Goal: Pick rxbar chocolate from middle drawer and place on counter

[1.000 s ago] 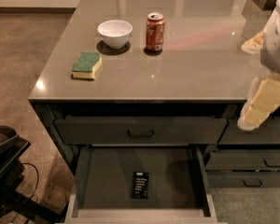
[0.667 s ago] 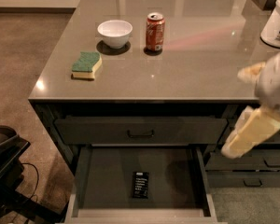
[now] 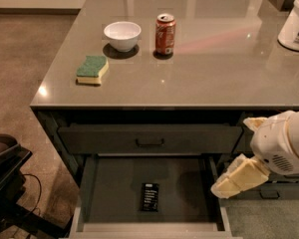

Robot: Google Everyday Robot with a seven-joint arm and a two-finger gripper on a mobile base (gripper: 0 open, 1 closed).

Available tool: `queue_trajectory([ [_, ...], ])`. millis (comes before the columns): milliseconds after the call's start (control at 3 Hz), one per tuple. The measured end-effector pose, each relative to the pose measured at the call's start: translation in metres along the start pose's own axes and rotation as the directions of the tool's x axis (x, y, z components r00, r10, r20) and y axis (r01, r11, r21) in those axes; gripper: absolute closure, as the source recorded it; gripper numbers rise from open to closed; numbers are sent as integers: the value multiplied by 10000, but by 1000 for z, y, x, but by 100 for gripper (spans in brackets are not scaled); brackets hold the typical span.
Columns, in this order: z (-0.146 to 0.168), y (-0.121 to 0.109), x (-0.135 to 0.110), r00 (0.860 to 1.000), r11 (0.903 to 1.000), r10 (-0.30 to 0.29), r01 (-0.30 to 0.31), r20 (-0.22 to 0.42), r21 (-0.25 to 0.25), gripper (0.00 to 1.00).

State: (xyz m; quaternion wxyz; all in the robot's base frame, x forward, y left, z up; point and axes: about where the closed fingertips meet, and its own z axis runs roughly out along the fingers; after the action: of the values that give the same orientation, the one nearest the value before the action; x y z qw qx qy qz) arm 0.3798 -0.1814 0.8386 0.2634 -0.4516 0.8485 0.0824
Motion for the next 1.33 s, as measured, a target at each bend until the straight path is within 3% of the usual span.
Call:
queue_trajectory([
  [333, 0, 0, 0, 10000, 10000, -9, 9, -6, 2, 0],
  [667, 33, 5, 10, 9990, 9989, 433, -430, 147, -166, 0],
  [1333, 148, 14, 51, 9852, 9847, 1692, -1702, -286, -368, 0],
])
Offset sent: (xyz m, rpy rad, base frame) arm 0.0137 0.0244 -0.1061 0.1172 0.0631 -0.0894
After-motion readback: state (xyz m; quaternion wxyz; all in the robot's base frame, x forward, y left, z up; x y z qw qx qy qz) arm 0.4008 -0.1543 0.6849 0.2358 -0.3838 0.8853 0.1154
